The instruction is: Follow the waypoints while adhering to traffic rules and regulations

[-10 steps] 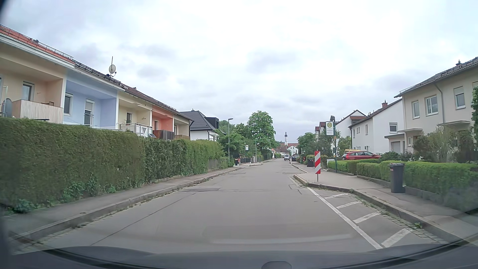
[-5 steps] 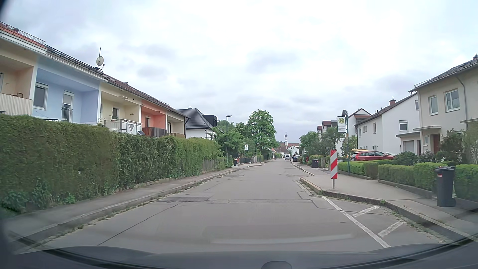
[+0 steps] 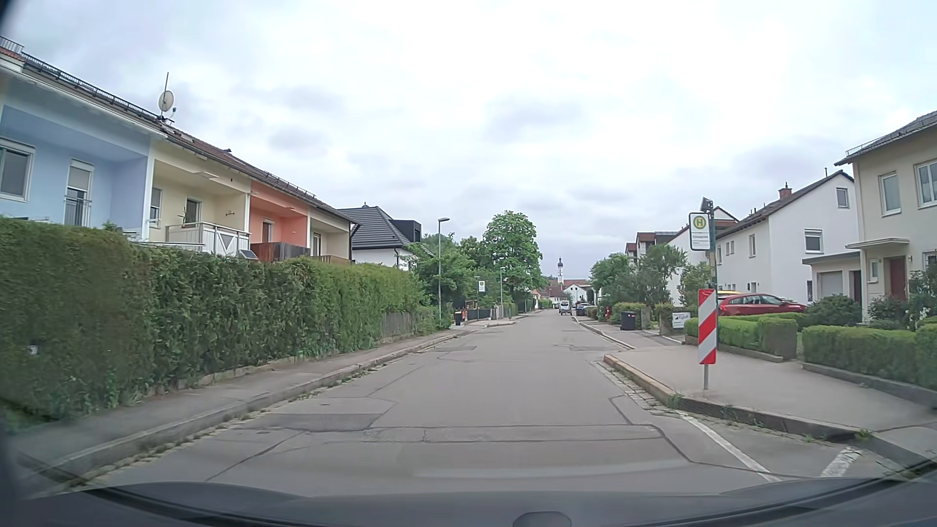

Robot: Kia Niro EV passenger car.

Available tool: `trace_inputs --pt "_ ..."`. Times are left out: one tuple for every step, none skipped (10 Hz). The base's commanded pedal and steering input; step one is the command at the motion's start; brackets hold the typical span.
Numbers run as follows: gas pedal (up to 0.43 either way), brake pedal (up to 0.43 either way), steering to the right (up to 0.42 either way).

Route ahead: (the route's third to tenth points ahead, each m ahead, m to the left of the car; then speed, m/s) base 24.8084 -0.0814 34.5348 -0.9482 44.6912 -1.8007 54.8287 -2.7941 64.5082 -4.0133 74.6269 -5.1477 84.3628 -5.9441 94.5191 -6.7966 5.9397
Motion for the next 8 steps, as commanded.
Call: trace_inputs --pt "0.138 0.0 0.007" --pt "0.138 0.0 0.013" --pt "0.138 0.0 0.016" --pt "0.138 0.0 0.016" --pt "0.138 0.0 0.016" --pt "0.138 0.0 0.017" --pt "0.138 0.0 0.019" --pt "0.138 0.0 0.022"
